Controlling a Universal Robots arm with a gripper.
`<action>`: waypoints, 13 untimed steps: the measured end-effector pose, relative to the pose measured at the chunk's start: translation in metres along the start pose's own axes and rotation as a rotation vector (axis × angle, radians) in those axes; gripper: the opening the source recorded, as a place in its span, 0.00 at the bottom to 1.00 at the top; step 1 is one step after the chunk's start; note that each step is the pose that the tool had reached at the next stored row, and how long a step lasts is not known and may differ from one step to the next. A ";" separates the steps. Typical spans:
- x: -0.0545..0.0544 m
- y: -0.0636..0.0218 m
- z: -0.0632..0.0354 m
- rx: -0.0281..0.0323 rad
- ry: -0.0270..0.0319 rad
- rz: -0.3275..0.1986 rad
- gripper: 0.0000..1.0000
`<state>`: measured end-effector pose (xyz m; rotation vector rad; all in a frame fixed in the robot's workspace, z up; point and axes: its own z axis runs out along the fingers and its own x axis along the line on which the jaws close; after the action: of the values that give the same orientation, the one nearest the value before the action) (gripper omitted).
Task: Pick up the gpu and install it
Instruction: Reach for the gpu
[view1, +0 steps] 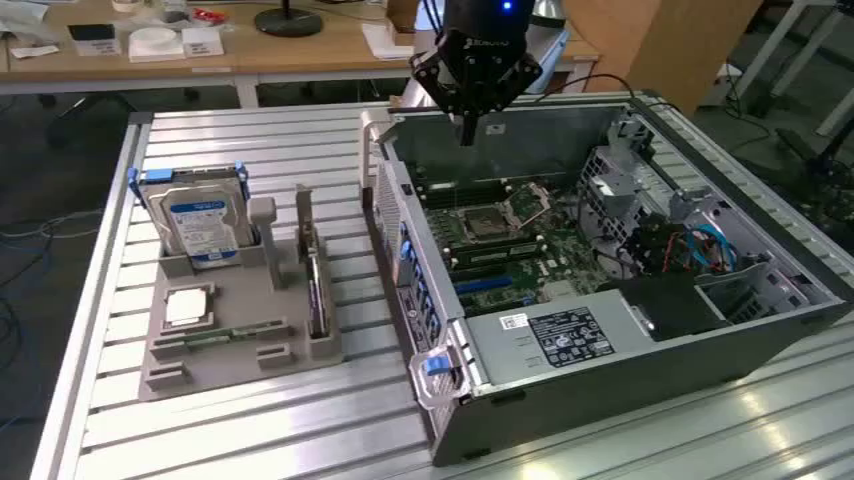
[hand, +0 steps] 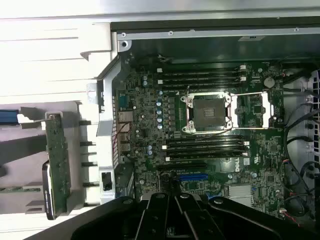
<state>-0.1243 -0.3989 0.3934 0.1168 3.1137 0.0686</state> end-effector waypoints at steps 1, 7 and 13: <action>0.001 -0.0001 0.0001 -0.0001 0.0000 0.000 0.11; 0.010 -0.0010 -0.0002 -0.0001 -0.0001 0.000 0.11; 0.019 -0.0020 -0.0004 -0.0001 -0.0001 0.000 0.11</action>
<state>-0.1436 -0.3995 0.3933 0.1167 3.1137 0.0688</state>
